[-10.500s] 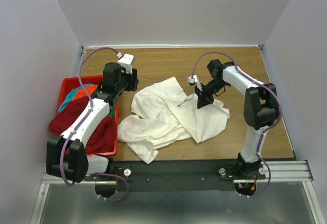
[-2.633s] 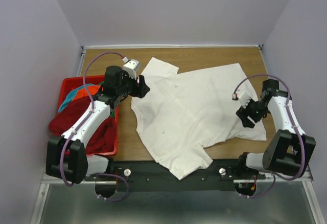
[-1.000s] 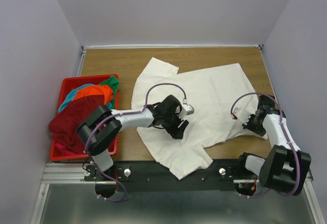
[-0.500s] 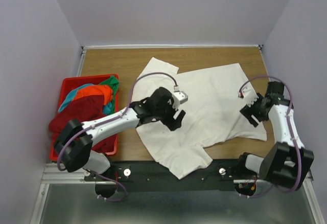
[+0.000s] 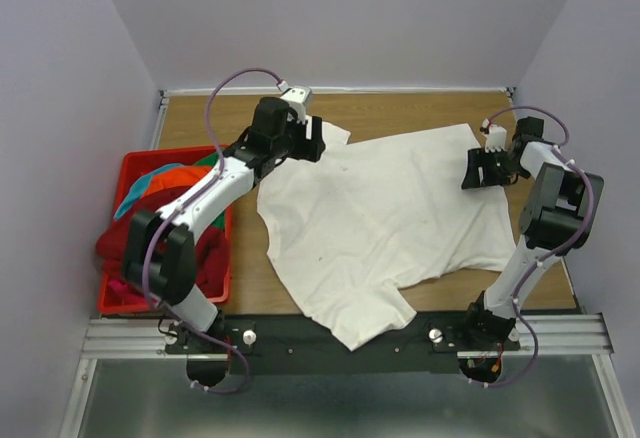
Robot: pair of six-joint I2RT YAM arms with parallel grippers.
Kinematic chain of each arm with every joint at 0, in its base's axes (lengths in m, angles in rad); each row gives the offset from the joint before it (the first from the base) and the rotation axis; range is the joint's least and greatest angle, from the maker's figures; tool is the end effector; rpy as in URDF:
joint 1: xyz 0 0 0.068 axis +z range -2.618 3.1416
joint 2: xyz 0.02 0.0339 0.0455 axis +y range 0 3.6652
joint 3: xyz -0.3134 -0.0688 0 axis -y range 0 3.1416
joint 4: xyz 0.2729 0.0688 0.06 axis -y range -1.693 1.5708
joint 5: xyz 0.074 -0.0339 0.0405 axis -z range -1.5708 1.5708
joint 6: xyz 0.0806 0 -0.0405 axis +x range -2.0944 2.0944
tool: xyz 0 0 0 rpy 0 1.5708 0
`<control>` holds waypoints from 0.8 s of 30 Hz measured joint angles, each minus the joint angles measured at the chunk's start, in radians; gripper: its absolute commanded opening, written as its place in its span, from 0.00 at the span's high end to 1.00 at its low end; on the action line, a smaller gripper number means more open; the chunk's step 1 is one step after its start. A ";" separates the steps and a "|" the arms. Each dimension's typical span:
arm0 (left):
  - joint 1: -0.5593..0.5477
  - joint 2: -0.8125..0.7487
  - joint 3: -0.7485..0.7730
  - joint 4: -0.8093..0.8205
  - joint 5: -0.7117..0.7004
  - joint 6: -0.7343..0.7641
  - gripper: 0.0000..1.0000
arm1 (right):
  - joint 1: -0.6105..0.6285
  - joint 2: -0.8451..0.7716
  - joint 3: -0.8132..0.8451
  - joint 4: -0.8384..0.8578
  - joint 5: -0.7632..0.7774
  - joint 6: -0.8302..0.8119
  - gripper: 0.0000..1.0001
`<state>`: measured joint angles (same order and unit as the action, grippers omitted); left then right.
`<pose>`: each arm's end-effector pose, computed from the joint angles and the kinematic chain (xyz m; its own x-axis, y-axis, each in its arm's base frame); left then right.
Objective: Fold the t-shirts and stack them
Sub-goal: Flatten the tshirt out
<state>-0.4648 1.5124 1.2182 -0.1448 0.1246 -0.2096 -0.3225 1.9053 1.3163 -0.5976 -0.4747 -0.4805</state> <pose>0.3706 -0.1971 0.3392 -0.4851 0.0123 -0.8744 0.4543 0.8579 -0.2400 0.4269 -0.1038 0.1727 -0.8349 -0.1545 -0.5282 -0.3005 0.9320 0.2025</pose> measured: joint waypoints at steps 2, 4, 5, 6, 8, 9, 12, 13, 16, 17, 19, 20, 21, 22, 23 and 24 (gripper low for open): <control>0.007 0.089 0.045 -0.003 0.012 -0.023 0.25 | 0.000 0.047 0.021 0.012 0.035 0.044 0.29; 0.004 0.186 0.079 -0.016 0.031 -0.040 0.29 | 0.000 0.060 0.038 0.024 0.060 0.071 0.30; 0.004 0.225 0.093 -0.024 0.038 -0.049 0.30 | 0.000 0.063 0.045 0.033 0.072 0.083 0.30; 0.003 0.257 0.107 -0.031 0.043 -0.053 0.32 | 0.000 0.069 0.050 0.040 0.087 0.093 0.32; 0.000 0.345 0.136 -0.034 0.057 -0.071 0.39 | 0.000 0.083 0.057 0.051 0.110 0.106 0.36; 0.000 0.365 0.140 -0.037 0.061 -0.072 0.40 | 0.000 0.085 0.059 0.058 0.116 0.111 0.41; 0.000 0.429 0.134 -0.051 0.091 -0.096 0.43 | 0.000 0.090 0.060 0.070 0.135 0.110 0.51; -0.002 0.433 0.106 -0.046 0.103 -0.104 0.43 | 0.000 0.091 0.054 0.083 0.146 0.106 0.54; -0.002 0.417 -0.005 -0.018 0.129 -0.129 0.43 | 0.000 0.075 0.020 0.116 0.166 0.078 0.58; -0.001 0.395 -0.050 0.024 0.143 -0.142 0.43 | 0.000 0.059 -0.006 0.134 0.175 0.063 0.58; -0.001 0.354 -0.121 0.064 0.158 -0.162 0.43 | 0.000 0.033 -0.047 0.151 0.190 0.037 0.61; -0.002 0.340 -0.148 0.087 0.164 -0.171 0.43 | 0.000 0.012 -0.081 0.166 0.199 0.020 0.61; -0.002 0.309 -0.205 0.129 0.179 -0.189 0.43 | 0.000 -0.009 -0.106 0.169 0.202 0.008 0.62; -0.002 0.291 -0.237 0.152 0.185 -0.199 0.43 | 0.000 -0.032 -0.134 0.172 0.208 -0.003 0.62; -0.003 0.269 -0.274 0.178 0.192 -0.210 0.43 | 0.000 -0.057 -0.167 0.175 0.214 -0.018 0.62; -0.005 0.243 -0.312 0.196 0.202 -0.227 0.43 | 0.000 -0.083 -0.200 0.175 0.222 -0.032 0.62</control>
<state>-0.4694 1.7557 0.9062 0.0509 0.3264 -0.4370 -0.3225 1.8221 1.1168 -0.4225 -0.2527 -0.5121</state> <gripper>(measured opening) 0.567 0.385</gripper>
